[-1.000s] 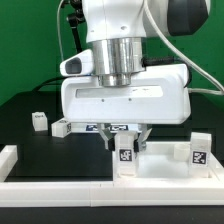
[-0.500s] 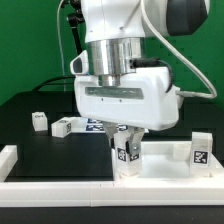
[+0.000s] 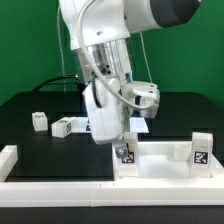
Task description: Assemble square table
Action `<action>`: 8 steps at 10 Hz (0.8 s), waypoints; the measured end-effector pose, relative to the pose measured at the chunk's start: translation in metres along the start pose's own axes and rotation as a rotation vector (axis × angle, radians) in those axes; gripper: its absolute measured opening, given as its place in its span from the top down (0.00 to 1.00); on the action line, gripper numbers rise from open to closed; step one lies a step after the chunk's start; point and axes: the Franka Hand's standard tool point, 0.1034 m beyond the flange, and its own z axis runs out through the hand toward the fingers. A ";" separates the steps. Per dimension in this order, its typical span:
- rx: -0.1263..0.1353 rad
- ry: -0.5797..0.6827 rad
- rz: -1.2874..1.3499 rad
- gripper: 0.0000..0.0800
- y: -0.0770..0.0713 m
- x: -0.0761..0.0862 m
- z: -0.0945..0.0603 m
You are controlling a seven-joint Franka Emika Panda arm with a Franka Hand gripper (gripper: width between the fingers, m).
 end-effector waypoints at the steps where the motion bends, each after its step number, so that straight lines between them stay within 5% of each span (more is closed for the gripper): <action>1: -0.001 0.003 0.018 0.54 0.000 0.000 0.000; 2: 0.001 0.008 -0.063 0.54 0.000 -0.001 0.000; 4: 0.006 0.060 -0.476 0.23 0.000 -0.013 0.000; 8: -0.013 0.084 -0.957 0.19 -0.001 -0.013 0.001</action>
Offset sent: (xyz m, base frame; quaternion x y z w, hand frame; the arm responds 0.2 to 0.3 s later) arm -0.0034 0.0183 0.0101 0.0108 0.0565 -0.4513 0.8905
